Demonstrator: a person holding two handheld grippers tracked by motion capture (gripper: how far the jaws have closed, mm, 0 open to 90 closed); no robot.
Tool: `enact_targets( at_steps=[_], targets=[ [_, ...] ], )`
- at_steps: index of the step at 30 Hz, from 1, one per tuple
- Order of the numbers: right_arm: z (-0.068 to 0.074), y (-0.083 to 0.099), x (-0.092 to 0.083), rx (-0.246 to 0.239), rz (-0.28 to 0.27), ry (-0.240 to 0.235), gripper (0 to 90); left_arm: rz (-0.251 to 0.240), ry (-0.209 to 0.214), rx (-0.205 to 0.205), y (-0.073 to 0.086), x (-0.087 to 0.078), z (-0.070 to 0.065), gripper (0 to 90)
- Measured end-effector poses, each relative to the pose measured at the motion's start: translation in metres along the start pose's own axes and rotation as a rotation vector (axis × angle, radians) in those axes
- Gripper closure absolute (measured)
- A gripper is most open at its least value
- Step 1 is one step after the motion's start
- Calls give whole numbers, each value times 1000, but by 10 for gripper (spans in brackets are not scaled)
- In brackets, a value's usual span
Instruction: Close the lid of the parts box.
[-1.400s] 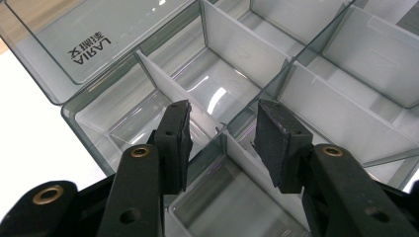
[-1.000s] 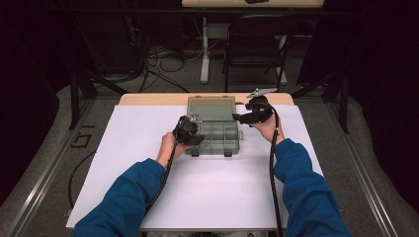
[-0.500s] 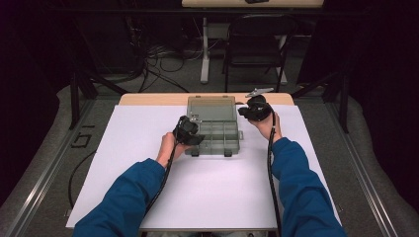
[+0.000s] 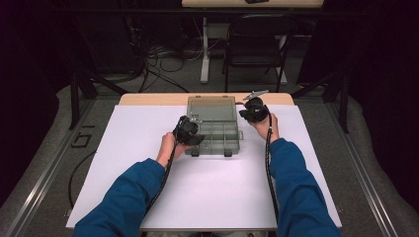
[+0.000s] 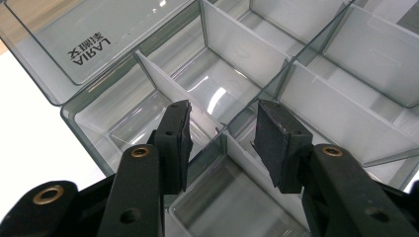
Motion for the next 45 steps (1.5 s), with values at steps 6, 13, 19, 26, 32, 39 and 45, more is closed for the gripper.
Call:
enact_targets(
  at_steps=[6,13,19,26,32,39,45],
  targets=[
    [1,5,9,7,39,5,900,0,1,0,0,0,0,573],
    [3,10,21,6,76,9,900,0,2,1,0,0,0,573],
    [5,14,29,10,107,9,900,1,3,2,0,0,0,573],
    [4,17,34,11,101,3,900,1,3,3,0,0,0,574],
    [3,20,37,27,94,-13,900,1,2,4,0,1,0,574],
    [2,20,39,41,63,-14,900,2,3,10,0,1,0,575],
    [1,20,38,48,45,-13,900,0,4,13,0,1,0,576]
  ],
)
Point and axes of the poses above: each handheld gripper's, and its own axes: x roughly forward along the jaws, y roughly out of its underside, z roughly to its left, the point moved 4 cm from there along x, roughly forward along the jaws, and after that the axes turned 4 degrees about -x, right-handed, at the moved point
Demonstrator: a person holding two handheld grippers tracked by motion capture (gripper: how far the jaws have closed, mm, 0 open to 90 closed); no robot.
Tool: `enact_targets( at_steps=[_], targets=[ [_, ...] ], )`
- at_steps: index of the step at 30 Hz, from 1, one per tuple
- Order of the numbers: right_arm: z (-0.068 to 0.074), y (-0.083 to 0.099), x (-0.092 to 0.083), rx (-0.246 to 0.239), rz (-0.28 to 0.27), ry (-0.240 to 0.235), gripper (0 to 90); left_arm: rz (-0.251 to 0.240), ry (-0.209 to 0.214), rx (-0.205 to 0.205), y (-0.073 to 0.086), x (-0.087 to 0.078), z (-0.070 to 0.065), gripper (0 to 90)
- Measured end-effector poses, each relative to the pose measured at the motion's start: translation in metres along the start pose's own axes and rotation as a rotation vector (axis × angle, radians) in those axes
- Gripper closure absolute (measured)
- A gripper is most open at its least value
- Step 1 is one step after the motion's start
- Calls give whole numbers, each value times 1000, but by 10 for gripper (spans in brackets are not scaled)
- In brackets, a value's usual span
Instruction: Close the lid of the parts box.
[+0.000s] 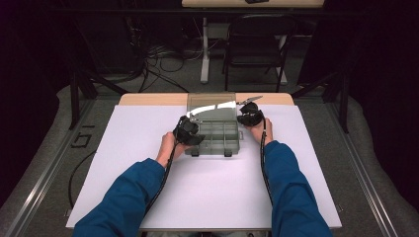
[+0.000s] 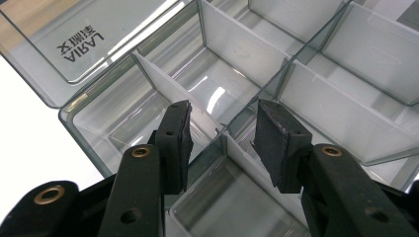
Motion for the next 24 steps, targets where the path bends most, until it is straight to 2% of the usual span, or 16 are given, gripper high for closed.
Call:
enact_targets(
  at_steps=[11,15,24],
  targets=[
    [-1,-3,-3,10,-39,4,900,-1,-1,0,0,0,0,576],
    [-1,-4,-5,0,-49,5,900,-1,-1,0,0,0,0,575],
    [-2,-9,-11,-2,-102,24,900,-2,-3,-4,0,0,-1,575]
  ],
)
Point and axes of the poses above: each handheld gripper's, and its own axes: x roughly forward along the jaws, y roughly out of its underside, z roughly to its left, the point moved 4 cm from there along x, roughly forward along the jaws, and after that the axes turned 4 degrees about -x, right-handed, at the moved point
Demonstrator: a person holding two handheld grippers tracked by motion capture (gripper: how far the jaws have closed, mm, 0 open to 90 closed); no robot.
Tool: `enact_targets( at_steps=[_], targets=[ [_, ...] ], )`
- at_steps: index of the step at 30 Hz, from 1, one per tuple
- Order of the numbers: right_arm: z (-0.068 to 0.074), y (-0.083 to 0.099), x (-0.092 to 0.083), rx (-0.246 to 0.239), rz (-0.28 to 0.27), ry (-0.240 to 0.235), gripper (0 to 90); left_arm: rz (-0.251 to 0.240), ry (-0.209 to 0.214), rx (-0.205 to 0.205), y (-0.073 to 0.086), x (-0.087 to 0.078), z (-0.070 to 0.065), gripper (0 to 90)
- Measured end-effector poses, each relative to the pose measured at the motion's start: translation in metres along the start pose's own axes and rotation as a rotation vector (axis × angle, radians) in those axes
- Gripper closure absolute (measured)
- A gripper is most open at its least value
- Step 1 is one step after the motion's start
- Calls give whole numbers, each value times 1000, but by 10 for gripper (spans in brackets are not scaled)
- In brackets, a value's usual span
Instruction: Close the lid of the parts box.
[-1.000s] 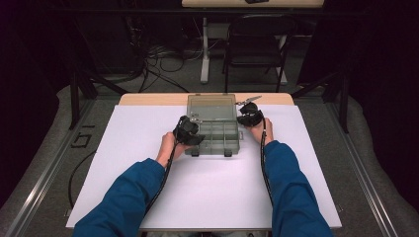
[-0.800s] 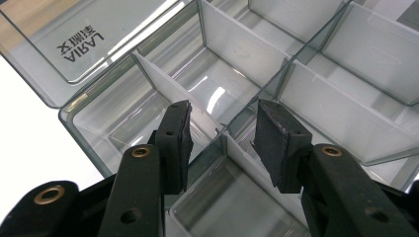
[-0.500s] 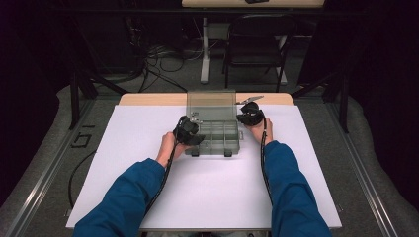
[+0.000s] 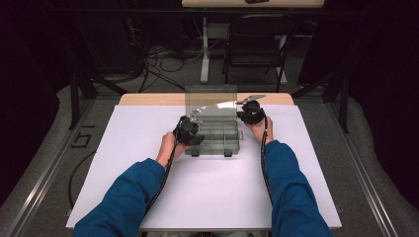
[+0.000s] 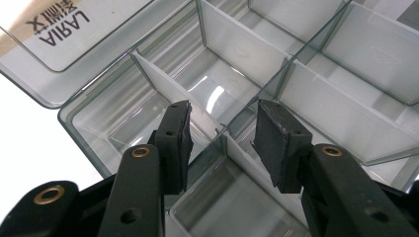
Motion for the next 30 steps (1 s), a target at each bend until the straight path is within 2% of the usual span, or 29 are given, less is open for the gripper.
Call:
enact_targets(
  at_steps=[5,8,16,23,30],
  targets=[
    [0,-3,-4,-15,-19,-1,900,0,-2,0,0,0,0,575],
    [0,-5,-7,1,-39,-3,900,0,-1,0,0,0,0,575],
    [0,-9,-14,-10,-69,-12,900,0,-2,-1,0,0,0,575],
    [1,-11,-23,4,-106,-36,900,1,-3,1,0,0,0,574],
    [2,-14,-31,-26,-129,-56,900,1,-4,-1,0,0,0,573]
  ],
)
Point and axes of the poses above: each handheld gripper's, and its own axes: x roughly forward along the jaws, y roughly out of its underside, z roughly to its left, the point moved 4 cm from there along x, roughly forward along the jaws, and after that the axes turned 4 degrees about -x, right-handed, at the moved point
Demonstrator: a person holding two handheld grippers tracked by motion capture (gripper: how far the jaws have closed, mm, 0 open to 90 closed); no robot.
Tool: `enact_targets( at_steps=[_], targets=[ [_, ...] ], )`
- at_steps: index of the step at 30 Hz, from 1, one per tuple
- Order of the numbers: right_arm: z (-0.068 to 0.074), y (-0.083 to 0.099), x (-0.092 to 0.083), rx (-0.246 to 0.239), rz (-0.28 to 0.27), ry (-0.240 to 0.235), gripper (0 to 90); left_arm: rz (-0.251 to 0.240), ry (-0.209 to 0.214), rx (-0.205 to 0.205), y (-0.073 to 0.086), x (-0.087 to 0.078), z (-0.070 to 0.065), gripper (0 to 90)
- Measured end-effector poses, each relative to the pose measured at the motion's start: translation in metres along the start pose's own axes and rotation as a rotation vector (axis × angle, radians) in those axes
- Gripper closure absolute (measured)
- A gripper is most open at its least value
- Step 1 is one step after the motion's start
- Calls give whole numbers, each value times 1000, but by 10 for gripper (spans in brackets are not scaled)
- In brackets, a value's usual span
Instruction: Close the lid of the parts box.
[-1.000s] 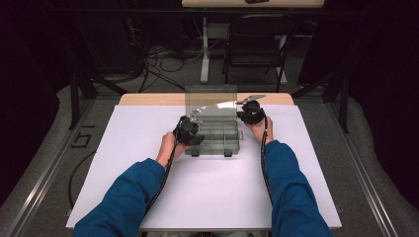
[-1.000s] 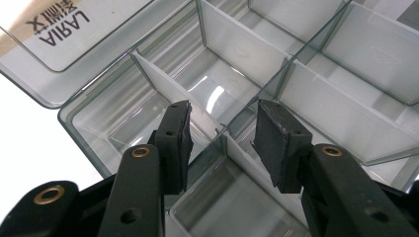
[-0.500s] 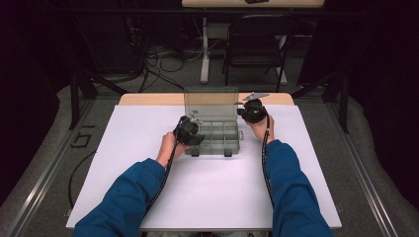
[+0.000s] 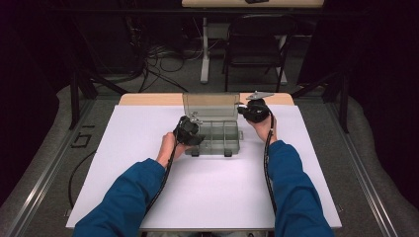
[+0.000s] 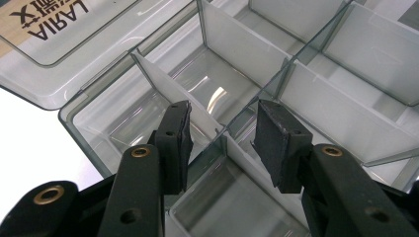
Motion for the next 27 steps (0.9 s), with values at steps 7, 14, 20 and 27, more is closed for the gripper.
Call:
enact_targets(
  at_steps=[7,14,20,27],
  targets=[
    [3,-2,-7,-24,-18,-12,900,-1,-3,0,0,0,0,571],
    [6,-1,-12,-39,-35,-23,900,2,-14,4,0,1,-2,564],
    [8,-1,-16,-41,-45,-30,900,2,-15,14,0,0,-1,563],
    [6,0,-17,-44,-48,-32,900,-4,13,14,0,0,1,543]
  ],
)
Point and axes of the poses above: each handheld gripper's, and its own axes: x roughly forward along the jaws, y roughly out of its underside, z roughly to its left, the point moved 4 cm from there along x, roughly forward along the jaws, and after that the axes turned 4 degrees about -x, right-handed, at the moved point
